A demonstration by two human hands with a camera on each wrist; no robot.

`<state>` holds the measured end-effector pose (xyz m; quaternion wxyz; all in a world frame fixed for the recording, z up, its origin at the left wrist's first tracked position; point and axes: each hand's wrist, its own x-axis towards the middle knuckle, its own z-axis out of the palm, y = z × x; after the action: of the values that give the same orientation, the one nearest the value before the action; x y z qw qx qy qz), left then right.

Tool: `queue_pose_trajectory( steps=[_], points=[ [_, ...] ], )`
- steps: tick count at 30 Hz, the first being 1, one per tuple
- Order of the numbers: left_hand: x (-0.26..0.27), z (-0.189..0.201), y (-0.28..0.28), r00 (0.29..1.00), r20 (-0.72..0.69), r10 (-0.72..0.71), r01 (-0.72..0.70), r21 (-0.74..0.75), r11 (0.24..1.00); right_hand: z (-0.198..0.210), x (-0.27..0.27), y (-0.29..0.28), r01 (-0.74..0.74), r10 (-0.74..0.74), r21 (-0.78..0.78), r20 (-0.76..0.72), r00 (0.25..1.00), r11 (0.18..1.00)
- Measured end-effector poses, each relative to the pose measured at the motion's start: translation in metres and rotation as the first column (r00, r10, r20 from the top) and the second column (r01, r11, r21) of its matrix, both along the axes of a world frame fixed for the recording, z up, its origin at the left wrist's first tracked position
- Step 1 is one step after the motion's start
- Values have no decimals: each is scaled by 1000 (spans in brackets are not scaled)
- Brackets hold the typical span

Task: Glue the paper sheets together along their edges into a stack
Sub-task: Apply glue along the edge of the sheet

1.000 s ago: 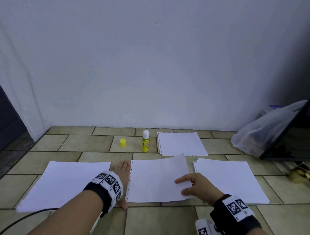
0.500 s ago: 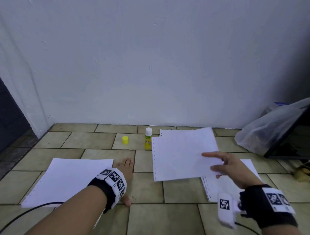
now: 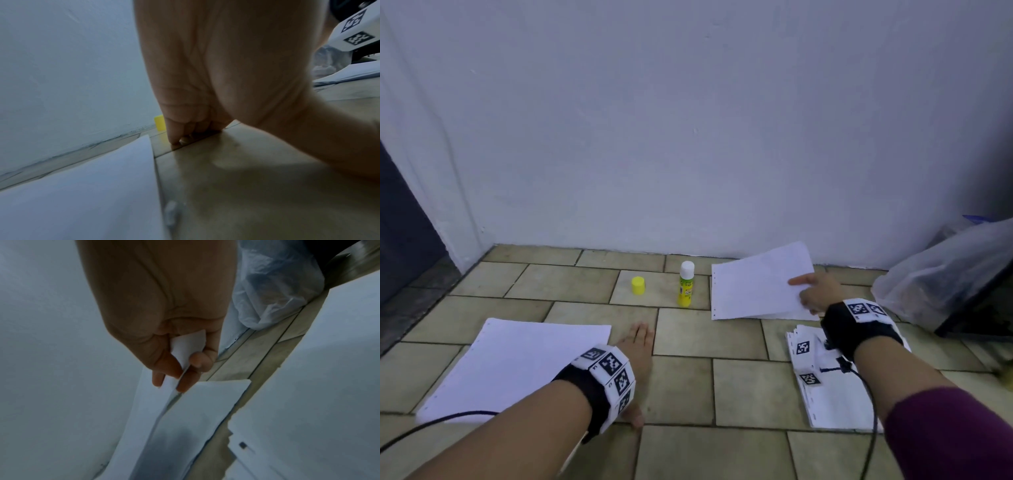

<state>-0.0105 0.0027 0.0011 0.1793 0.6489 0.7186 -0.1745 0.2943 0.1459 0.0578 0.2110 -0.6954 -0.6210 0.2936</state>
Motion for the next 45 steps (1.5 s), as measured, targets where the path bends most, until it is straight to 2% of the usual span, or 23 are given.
queue_pose_trajectory(
  steps=[4, 6, 10, 20, 25, 32, 39, 42, 45],
  points=[
    [-4, -15, 6, 996, -66, -53, 55, 15, 998, -6, -5, 20, -16, 26, -73, 134, 991, 997],
    [-3, -22, 9, 987, -148, -67, 67, -7, 998, -8, -6, 28, -51, 79, -126, 224, 971, 991],
    [0, -16, 5, 988, -139, -65, 63, -20, 998, -14, -9, 34, -81, 170, -243, 371, 913, 967],
    [2, -8, 4, 979, -165, -116, 106, -71, 992, -25, -14, 30, -100, 209, -280, 395, 895, 955],
    [2, -8, 5, 982, -158, -100, 89, -74, 993, -29, -21, 21, -81, 201, -266, 463, 863, 960],
    [2, -4, 4, 988, -134, -82, 73, -67, 995, -32, -22, 18, -52, 162, -241, 463, 871, 969],
    [2, -6, 4, 989, -131, -66, 58, -63, 996, -27, -20, 18, -98, 202, -228, 493, 846, 969],
    [0, -6, 4, 991, -110, -71, 65, -59, 996, -19, -19, 15, -67, 153, -174, 546, 824, 982],
    [-2, -7, 3, 991, -106, -82, 76, -64, 995, -3, -16, 1, -123, 177, -138, 512, 841, 983]
  ],
)
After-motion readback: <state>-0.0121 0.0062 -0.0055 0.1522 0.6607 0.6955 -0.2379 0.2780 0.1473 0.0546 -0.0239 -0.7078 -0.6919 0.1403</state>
